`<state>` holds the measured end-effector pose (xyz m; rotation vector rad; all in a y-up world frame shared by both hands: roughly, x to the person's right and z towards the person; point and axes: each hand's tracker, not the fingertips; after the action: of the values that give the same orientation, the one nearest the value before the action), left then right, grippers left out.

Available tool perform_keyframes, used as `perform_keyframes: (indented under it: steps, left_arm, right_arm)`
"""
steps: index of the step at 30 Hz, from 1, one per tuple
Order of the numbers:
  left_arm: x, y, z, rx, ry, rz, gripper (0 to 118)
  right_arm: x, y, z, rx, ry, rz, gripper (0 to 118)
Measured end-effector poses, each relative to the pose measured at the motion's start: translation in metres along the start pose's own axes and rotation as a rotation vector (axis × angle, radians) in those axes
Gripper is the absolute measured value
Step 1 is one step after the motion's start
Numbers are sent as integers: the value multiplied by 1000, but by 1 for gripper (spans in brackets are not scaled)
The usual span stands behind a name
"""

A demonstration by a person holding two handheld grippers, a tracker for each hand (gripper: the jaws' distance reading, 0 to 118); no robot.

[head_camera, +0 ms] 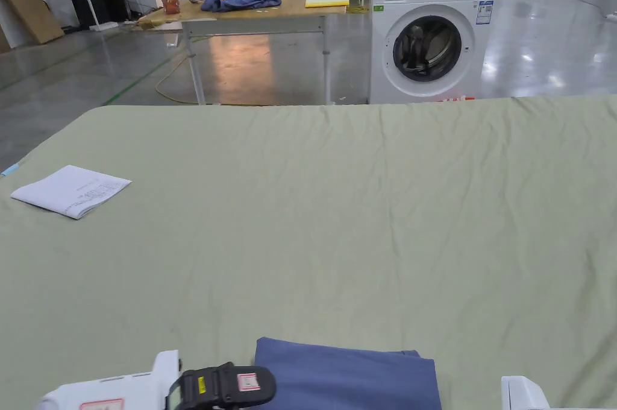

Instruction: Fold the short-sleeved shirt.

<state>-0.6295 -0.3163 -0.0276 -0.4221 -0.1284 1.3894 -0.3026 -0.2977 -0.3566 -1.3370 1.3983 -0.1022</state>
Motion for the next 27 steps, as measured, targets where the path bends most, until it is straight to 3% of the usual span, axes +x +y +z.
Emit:
perform_keyframes:
  steps: [3, 4, 5, 6, 8, 9, 15, 18, 21, 23, 27]
  left_arm:
    - [0, 6, -32, -89, -57, -57, 90]
    - [-4, 9, -39, -98, -51, -68, 78]
    - [-7, 10, -42, -98, -20, -83, 52]
    - [-10, 9, -45, -80, 70, -98, 11]
    - [-16, -1, -52, -92, 299, -166, 11]
    - [-8, -1, -50, -63, 140, -104, 10]
    - [14, -13, -48, -52, 228, -180, 8]
    - [41, -19, -38, -39, 241, -194, 8]
    - [80, -18, -10, -24, 265, -301, 8]
    - [99, -11, 21, -19, 289, -297, 8]
    - [126, 19, 108, 15, 539, -366, 8]
  right_arm:
    - [-5, 1, -1, -6, -14, 26, 0]
    - [-6, 0, -1, -5, -20, 37, 0]
    - [-6, -2, -1, -3, -24, 44, 0]
    - [-6, -2, -1, -1, -27, 46, 0]
    - [-5, -2, -2, 1, -17, 41, 0]
    - [-5, -3, -3, -3, -29, 39, 0]
    - [-12, -3, -1, 9, -40, 35, 0]
    - [-31, -5, 11, 42, -137, 123, 0]
    - [-54, -12, 33, 109, -238, 207, 0]
    - [-66, -18, 51, 155, -253, 229, 0]
    - [-83, -31, 80, 205, -231, 220, 0]
